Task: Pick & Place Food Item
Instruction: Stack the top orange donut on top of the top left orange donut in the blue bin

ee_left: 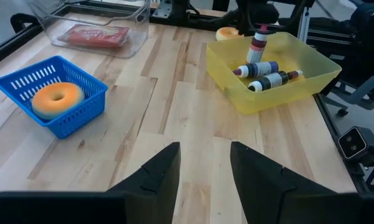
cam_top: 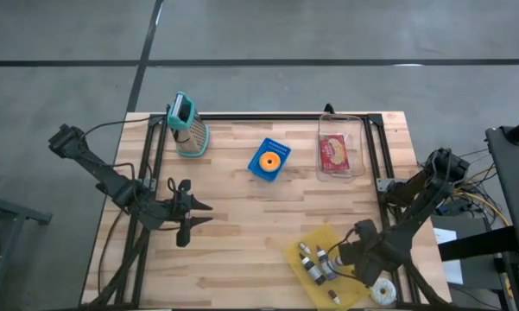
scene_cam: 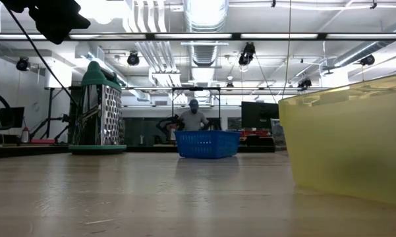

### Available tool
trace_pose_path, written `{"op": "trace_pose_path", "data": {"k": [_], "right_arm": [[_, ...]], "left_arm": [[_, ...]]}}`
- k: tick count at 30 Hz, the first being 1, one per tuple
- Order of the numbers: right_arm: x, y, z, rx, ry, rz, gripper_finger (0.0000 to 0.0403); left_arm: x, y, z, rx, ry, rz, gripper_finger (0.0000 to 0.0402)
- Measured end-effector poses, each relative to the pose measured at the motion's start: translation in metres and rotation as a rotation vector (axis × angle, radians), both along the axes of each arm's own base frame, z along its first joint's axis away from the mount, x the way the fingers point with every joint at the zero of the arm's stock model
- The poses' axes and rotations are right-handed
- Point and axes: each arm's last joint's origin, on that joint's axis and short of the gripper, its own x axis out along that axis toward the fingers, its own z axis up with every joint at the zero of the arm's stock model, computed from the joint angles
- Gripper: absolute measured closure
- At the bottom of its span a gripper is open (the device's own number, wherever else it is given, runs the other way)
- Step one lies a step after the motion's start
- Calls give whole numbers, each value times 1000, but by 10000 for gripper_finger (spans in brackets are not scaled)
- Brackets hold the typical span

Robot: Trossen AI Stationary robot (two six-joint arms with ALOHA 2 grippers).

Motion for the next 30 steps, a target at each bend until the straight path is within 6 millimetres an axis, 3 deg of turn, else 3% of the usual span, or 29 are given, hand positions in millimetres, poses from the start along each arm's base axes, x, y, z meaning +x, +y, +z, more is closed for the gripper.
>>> {"op": "trace_pose_path", "data": {"k": [15, 22, 30], "right_arm": [[-5, -1, -8, -6, 10, 16, 284], [1, 7, 10, 27, -15, 18, 284], [-4, 1, 32, -73, 56, 19, 284]], "left_arm": [[0, 0, 0, 0, 0, 0, 252], [0, 0, 0, 0, 0, 0, 252], [0, 0, 0, 0, 0, 0, 252]]}}
